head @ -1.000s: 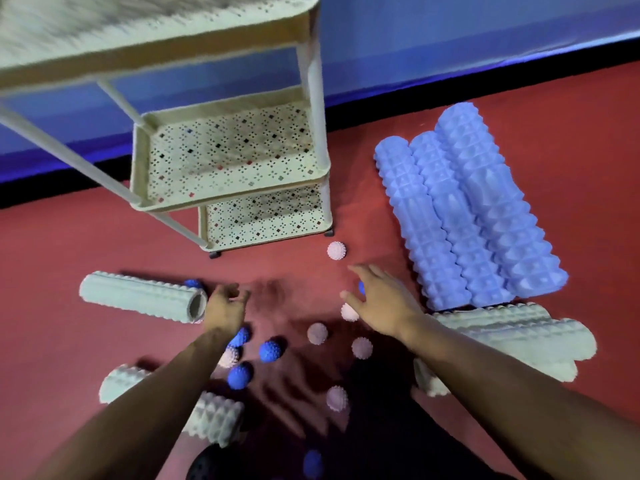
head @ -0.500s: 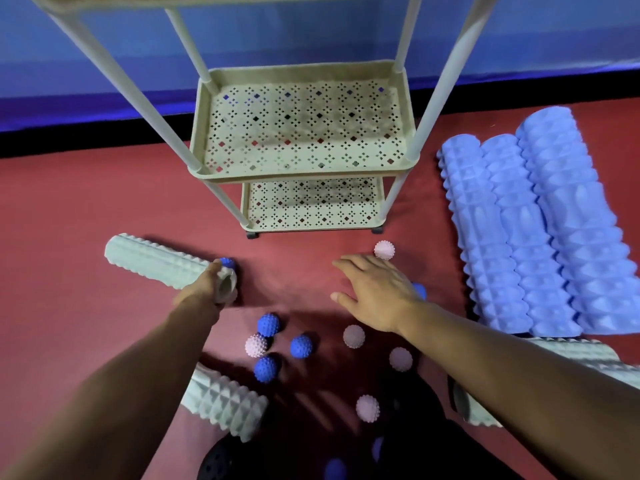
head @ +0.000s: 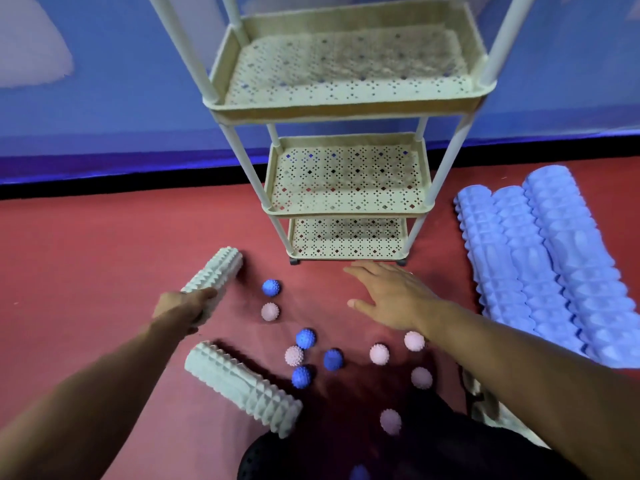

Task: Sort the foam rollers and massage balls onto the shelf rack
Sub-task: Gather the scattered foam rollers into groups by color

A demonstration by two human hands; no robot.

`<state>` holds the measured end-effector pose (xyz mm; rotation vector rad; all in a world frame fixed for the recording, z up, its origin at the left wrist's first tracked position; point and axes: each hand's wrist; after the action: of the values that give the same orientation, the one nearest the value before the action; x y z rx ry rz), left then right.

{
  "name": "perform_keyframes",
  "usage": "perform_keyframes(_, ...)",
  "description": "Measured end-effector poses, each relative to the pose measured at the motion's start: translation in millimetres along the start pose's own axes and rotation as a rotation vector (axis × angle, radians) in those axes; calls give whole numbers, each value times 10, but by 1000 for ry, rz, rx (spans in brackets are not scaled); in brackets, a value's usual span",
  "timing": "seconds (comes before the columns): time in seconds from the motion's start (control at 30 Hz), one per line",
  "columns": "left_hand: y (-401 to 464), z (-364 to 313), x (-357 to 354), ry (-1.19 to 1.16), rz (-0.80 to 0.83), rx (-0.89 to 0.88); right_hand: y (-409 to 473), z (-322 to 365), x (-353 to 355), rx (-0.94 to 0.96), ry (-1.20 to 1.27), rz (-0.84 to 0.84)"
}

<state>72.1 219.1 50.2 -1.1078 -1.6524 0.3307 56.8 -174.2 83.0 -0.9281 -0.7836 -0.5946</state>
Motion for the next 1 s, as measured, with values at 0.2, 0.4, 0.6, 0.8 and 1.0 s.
perform_keyframes(0.2,-872,-236,740,484,-46,-404,-342,584,535,125,-55,-36)
perform_keyframes(0.4,-2067,-545,805,454,98,-740,-783,984,880,128,30,-88)
perform_keyframes(0.6,-3119,-982,264,246,283,-1030,-1489,759,1064,49,338,-177)
perform_keyframes(0.8,-4002,-1321,-504,-136,507,-1174,-2404,30,1018,-89,619,-288)
perform_keyframes(1.0,-4834,-1622,-1546,-427,1018,-1229,-3112,-483,801,-190,777,-539)
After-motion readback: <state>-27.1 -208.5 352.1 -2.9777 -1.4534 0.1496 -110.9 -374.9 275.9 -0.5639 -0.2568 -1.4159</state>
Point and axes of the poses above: each hand's wrist, its own y-axis towards the middle knuckle, its own x-axis out of the back of the hand, z = x × y, and after that the axes turned 10 degrees about z, right-handed
